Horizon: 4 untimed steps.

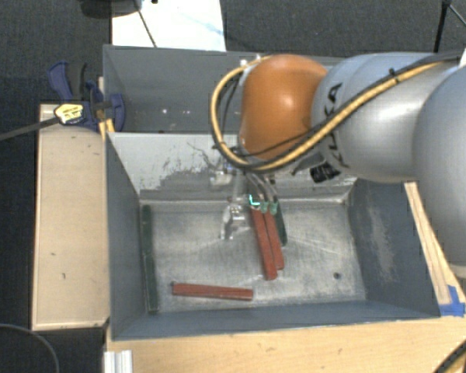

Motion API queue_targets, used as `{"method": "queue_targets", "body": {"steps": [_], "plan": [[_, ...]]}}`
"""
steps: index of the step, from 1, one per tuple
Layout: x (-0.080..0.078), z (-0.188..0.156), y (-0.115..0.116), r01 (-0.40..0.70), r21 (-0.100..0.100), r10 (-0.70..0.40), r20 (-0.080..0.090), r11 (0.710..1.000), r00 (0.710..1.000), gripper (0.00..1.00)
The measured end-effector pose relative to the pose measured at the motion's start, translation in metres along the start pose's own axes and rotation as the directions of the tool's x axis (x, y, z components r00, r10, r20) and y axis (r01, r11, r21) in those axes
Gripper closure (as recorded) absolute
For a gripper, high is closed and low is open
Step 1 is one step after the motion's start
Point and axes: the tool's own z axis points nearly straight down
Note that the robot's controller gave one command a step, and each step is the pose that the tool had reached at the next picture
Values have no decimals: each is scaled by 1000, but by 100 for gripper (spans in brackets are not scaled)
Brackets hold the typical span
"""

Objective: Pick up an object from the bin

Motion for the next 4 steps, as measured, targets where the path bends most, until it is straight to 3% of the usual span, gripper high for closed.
{"method": "queue_targets", "body": {"steps": [1, 2, 3, 4], "plan": [[-2, -4, -1, -3, -1, 3, 8, 1000, 1000, 0], [52, 49, 6, 12, -2, -12, 12, 1000, 1000, 0], [88, 66, 15, 50, 3, -50, -5, 999, 999, 0], [84, 86, 28, 18, 0, -18, 4, 1000, 1000, 100]]}}
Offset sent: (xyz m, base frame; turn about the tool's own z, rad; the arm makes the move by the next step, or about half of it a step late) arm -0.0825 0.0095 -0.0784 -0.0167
